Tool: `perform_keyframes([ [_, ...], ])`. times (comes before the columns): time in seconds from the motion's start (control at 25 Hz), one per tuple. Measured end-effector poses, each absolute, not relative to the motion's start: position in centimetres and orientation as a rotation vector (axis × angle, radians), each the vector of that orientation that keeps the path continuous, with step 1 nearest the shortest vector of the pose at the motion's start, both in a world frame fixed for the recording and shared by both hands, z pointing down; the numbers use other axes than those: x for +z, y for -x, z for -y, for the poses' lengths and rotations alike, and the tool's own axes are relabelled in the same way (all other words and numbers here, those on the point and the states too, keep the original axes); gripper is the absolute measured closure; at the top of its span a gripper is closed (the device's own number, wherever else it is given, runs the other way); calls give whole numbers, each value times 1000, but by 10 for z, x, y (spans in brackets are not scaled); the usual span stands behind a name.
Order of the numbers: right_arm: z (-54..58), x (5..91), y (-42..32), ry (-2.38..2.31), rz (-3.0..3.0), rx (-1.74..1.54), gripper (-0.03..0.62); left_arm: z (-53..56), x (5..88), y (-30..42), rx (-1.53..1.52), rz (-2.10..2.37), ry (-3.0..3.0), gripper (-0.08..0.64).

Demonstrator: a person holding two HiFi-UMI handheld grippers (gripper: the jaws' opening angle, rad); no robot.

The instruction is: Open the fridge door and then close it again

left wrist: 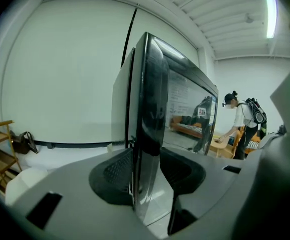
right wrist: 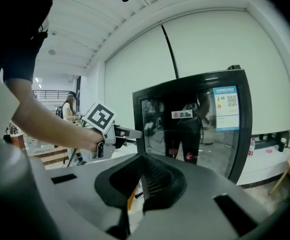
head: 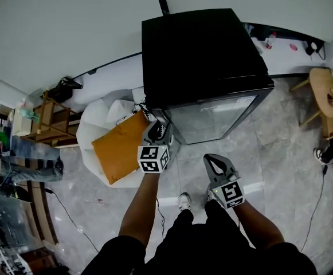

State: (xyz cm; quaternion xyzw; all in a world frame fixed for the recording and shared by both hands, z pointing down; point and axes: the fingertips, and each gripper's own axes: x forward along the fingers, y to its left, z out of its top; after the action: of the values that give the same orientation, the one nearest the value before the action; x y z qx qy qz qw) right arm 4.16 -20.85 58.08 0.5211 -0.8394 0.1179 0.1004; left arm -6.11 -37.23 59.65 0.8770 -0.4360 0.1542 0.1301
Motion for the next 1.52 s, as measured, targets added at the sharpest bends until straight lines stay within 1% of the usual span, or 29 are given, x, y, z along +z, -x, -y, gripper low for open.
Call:
perform_keyframes([
  [0.2,207,587,-45,-1553,2470,363,575,372,595,60,493,1265,-2569,388],
  [0.76,211,575,-23,-1523,2525,333,575,364,595,60,575,1279,-2577,414],
  [1.24,207,559,-21,-1573,2534,296,575,320,596,63,485,1257,-2584,419],
  [1.52,187,547,-22,-1611,2514,267,575,295,596,60,493,1193,-2630,419],
])
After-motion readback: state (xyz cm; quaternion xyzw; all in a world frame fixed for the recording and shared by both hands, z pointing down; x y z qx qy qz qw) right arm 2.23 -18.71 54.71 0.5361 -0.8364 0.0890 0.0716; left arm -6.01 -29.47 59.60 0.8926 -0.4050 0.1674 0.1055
